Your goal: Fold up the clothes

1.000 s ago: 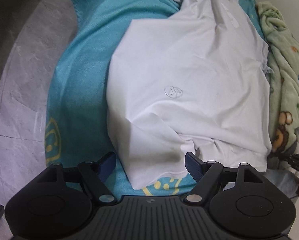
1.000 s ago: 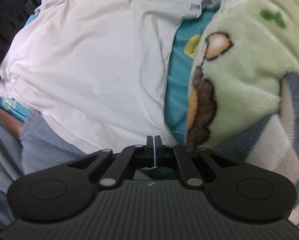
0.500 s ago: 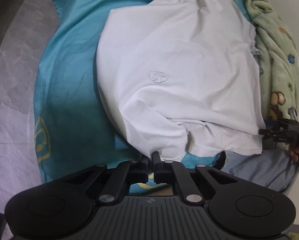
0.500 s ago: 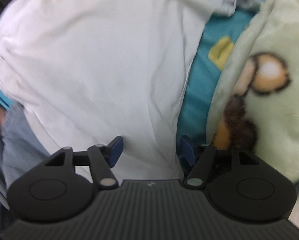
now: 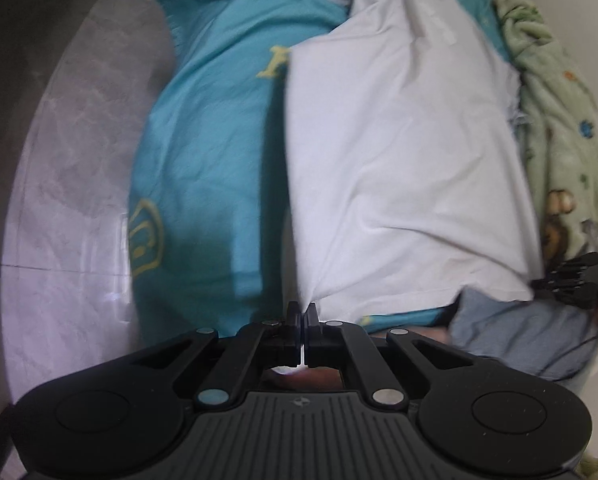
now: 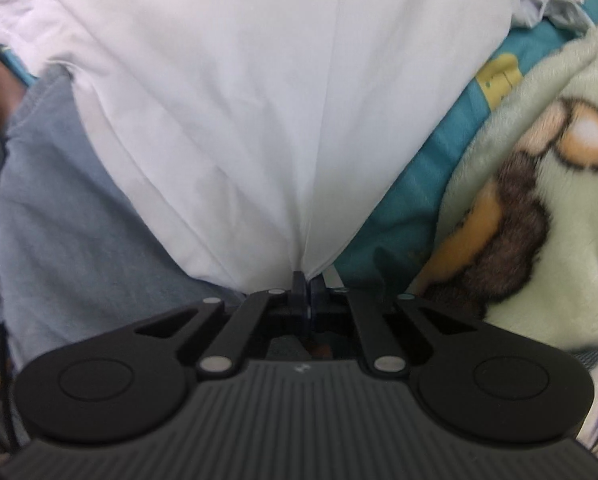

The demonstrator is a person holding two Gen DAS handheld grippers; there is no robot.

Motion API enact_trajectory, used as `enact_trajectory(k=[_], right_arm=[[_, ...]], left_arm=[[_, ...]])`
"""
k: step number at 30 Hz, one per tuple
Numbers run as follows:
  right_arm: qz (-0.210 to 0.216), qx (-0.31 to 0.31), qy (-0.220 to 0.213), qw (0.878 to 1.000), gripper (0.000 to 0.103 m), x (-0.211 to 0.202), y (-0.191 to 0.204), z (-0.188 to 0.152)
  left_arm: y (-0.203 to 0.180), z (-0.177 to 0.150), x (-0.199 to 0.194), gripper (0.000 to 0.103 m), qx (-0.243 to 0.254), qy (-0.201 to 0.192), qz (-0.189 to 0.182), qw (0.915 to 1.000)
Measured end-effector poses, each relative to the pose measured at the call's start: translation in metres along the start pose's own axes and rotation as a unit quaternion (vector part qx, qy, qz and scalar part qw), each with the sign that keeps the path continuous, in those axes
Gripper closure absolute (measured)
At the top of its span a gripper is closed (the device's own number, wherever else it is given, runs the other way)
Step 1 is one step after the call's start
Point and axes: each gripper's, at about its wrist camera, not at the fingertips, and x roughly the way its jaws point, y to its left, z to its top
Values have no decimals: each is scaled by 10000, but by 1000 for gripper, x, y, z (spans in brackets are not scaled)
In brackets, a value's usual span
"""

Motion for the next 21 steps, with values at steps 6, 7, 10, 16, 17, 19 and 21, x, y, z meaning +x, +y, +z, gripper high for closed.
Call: enact_trajectory(k=[6, 7, 10, 16, 17, 19, 21], right_arm=[[270, 795, -699, 9940, 95, -24, -18, -14], [329, 937, -853, 9914, 95, -33, -22, -19], [475, 1240, -1323, 9823, 86, -58, -36, -34], [624, 1891, -2403, 9501, 33, -95, -47, -36], [618, 2037, -2596, 9420, 33, -98, -50, -35], [612, 2373, -2996, 9220, 33, -102, -59, -31], [633, 2745, -3377, 8981, 33, -103, -70, -25]], left_arm=[[-11, -8, -17, 80, 204, -476, 309, 9982], [-15, -10, -23, 71, 249, -578, 384, 9973], [-33, -14, -44, 59, 434, -865, 572, 9937], [-102, -13, -74, 33, 954, -1566, 915, 9788], [-116, -11, -76, 30, 1038, -1718, 974, 9748], [-146, -3, -73, 18, 1109, -2034, 997, 9677], [-174, 7, -67, 16, 1114, -2260, 1020, 9623]])
